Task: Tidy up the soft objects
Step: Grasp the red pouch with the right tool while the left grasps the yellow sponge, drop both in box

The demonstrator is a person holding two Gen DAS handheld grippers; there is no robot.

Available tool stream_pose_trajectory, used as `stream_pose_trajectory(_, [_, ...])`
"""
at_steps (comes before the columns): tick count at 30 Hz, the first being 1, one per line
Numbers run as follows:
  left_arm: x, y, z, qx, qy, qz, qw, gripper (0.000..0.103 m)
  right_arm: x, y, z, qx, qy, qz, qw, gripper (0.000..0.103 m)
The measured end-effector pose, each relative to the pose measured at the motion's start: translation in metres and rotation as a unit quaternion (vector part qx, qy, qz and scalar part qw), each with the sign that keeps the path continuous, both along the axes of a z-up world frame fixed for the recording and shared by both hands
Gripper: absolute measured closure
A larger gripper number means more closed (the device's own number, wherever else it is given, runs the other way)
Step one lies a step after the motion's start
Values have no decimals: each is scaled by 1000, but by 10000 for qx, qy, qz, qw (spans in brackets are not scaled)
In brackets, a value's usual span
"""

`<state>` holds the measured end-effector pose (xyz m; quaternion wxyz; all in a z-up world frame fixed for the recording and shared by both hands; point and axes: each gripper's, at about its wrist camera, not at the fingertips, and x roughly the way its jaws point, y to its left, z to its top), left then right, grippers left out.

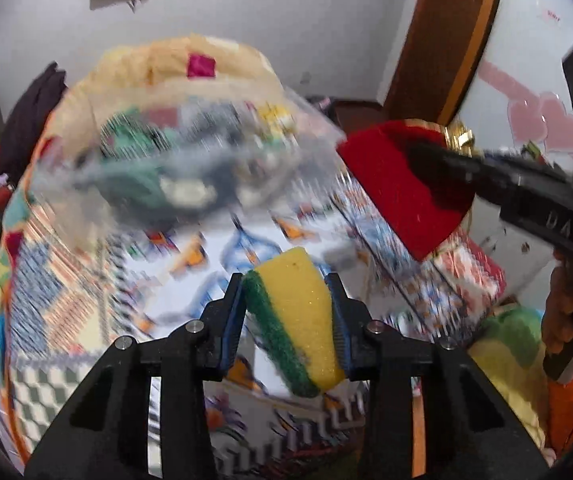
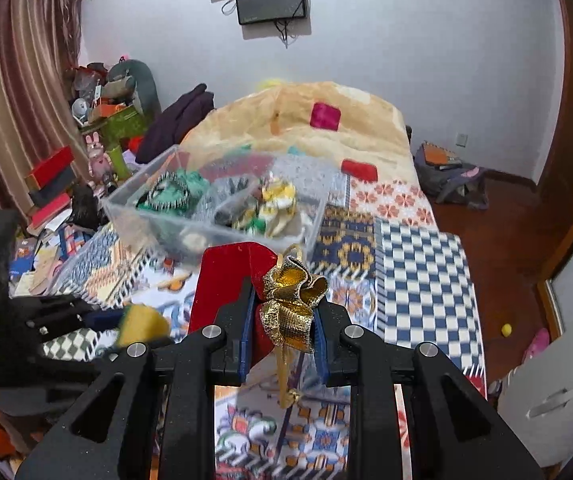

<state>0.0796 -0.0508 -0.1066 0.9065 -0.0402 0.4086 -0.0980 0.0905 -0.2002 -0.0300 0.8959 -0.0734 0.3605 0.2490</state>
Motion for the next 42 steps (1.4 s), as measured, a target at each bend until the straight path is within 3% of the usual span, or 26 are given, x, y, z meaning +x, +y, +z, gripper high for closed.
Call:
stream_pose_trajectory(8, [31,36,55,94,-791,395,9960,64,27,21,23,239,-317,25,9992,81])
stream_pose_trajectory(16, [59,68,85,2,-1073,658,9921,64,44,48,34,405,-488,221,9977,81])
stream_pose_trajectory(20, [69,70,82,41,-1061,692,9919,64,54,56,30,429,-498,265,9975,81])
stream_pose_trajectory(34, [114,54,24,457,-540,543,9960,64,82,67,-27,-78,143,288,9995,81])
stream_pose_trajectory(40, [123,52,12,507,-375,484,9968,62,84,68,-31,-189,156,307,9992,80])
stream_pose_trajectory(42, [124,53,10,487,-327,494,9971,59,85,68,-31,-248,151,291,9992,75])
